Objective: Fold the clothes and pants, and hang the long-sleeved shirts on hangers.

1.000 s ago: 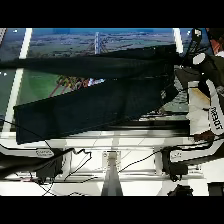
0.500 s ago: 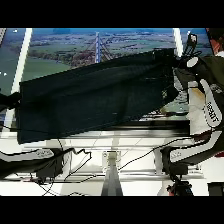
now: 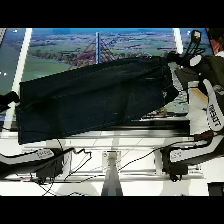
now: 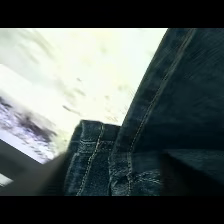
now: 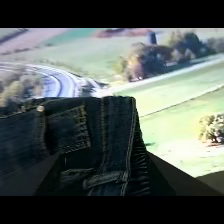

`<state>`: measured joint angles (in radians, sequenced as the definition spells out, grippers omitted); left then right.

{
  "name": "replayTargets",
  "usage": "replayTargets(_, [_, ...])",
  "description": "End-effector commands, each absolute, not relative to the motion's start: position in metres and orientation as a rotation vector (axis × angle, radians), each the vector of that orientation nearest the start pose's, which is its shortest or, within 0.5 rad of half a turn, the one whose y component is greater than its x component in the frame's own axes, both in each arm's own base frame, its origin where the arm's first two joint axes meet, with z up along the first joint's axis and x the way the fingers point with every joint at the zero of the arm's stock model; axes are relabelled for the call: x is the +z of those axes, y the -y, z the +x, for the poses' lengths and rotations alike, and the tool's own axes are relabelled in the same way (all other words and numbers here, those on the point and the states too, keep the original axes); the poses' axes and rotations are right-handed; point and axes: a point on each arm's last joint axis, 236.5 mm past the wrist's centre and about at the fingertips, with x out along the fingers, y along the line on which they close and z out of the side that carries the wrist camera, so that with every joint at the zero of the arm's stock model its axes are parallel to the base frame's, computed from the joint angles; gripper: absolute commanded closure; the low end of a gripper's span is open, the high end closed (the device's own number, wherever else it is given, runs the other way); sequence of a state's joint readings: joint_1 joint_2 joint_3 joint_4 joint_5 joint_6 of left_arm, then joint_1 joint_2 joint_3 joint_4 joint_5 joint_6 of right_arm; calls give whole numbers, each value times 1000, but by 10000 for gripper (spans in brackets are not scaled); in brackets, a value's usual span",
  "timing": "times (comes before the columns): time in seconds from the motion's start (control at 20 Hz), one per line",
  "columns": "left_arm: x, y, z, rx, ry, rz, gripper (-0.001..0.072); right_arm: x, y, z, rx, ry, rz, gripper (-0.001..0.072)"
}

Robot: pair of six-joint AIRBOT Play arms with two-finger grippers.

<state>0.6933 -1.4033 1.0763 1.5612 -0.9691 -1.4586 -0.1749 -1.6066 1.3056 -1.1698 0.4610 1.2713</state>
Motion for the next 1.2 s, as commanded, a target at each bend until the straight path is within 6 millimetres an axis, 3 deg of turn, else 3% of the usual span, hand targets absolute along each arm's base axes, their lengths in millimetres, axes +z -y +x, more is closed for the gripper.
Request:
replayTargets(0.0, [-16, -255, 313, 531, -1176, -339, 356, 40, 45, 533, 31, -765, 157, 371])
replayTargets(0.05, [-4, -254, 315, 531, -1143, -340, 483, 51, 41, 517, 52, -799, 140, 677])
replayTargets(0.1, [8, -251, 319, 527, -1102, -348, 627, 62, 40, 503, 61, -826, 130, 687])
replayTargets(0.15, [20, -246, 326, 509, -1057, -351, 672, 73, 42, 487, 42, -854, 146, 688])
replayTargets(0.25, [46, -230, 339, 412, -986, -284, 672, 86, 53, 451, -49, -931, 172, 688])
replayTargets(0.35, [71, -210, 350, 314, -921, -226, 672, 87, 65, 407, -157, -1014, 198, 688])
replayTargets(0.5, [93, -175, 373, 211, -817, -320, 672, 65, 63, 338, -252, -1060, 258, 688])
replayTargets(0.65, [96, -150, 385, 137, -811, -313, 672, 19, 59, 287, -380, -1032, 421, 676])
replayTargets(0.7, [94, -142, 386, 117, -821, -309, 672, 4, 53, 280, -396, -1017, 497, 540])
replayTargets(0.75, [93, -135, 388, 100, -827, -304, 669, -13, 46, 276, -409, -1009, 570, 255])
replayTargets(0.8, [92, -130, 390, 86, -832, -299, 617, -28, 41, 275, -421, -1005, 635, 56])
replayTargets(0.9, [88, -120, 390, 62, -854, -301, 213, -47, 37, 278, -432, -990, 692, 36])
replayTargets(0.95, [85, -118, 389, 55, -869, -305, 124, -56, 39, 281, -437, -986, 691, 37])
replayTargets(1.15, [63, -110, 354, 59, -1039, -399, 128, -83, 54, 317, -522, -890, 808, 40])
